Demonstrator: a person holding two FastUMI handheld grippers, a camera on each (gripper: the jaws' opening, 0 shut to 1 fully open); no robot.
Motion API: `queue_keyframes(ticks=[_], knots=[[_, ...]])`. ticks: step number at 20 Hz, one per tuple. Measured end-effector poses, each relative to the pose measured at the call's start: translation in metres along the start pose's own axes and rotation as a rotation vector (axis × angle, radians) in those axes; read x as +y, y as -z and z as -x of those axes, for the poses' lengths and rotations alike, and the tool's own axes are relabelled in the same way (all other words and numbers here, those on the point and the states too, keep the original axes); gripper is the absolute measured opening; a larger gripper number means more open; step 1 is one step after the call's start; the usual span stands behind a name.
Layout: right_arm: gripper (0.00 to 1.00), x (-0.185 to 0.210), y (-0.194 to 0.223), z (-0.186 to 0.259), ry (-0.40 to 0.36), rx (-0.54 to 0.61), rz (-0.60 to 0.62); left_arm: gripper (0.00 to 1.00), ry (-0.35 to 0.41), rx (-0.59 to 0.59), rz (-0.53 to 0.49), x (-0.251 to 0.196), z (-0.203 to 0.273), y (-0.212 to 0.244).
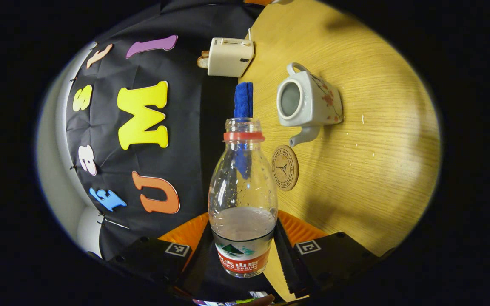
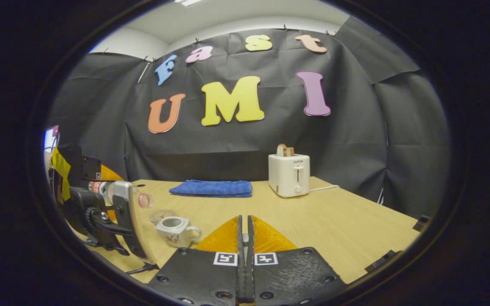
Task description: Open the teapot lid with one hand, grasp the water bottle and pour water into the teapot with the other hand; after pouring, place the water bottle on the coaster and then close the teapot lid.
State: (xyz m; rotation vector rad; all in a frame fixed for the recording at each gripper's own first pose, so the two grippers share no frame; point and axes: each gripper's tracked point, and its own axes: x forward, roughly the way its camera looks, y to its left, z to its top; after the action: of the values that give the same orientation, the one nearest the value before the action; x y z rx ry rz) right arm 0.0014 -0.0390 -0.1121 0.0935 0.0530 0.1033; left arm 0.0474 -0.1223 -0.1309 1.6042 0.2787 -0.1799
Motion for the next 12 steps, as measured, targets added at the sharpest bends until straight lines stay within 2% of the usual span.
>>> queue_keyframes(ticks=[4, 8, 10, 11, 12], knots=[[0.0, -0.005, -0.008, 0.004, 0.015, -0.022, 0.016, 0.75, 0.022, 0.008, -0.095, -0.003, 0.005, -0.01], [0.0, -0.009, -0.008, 0.004, 0.012, -0.024, 0.014, 0.75, 0.012, 0.023, -0.174, -0.004, 0.006, -0.013], [0.0, -0.013, -0.008, 0.003, 0.016, -0.022, 0.001, 0.8, 0.017, 0.028, -0.217, -0.004, 0.008, -0.017], [0.0, -0.013, -0.008, 0.003, 0.014, -0.02, -0.007, 0.75, 0.018, 0.033, -0.239, -0.005, 0.01, -0.019], [0.0, -0.013, -0.008, 0.003, 0.01, -0.017, -0.012, 0.75, 0.018, 0.04, -0.26, -0.005, 0.011, -0.02]])
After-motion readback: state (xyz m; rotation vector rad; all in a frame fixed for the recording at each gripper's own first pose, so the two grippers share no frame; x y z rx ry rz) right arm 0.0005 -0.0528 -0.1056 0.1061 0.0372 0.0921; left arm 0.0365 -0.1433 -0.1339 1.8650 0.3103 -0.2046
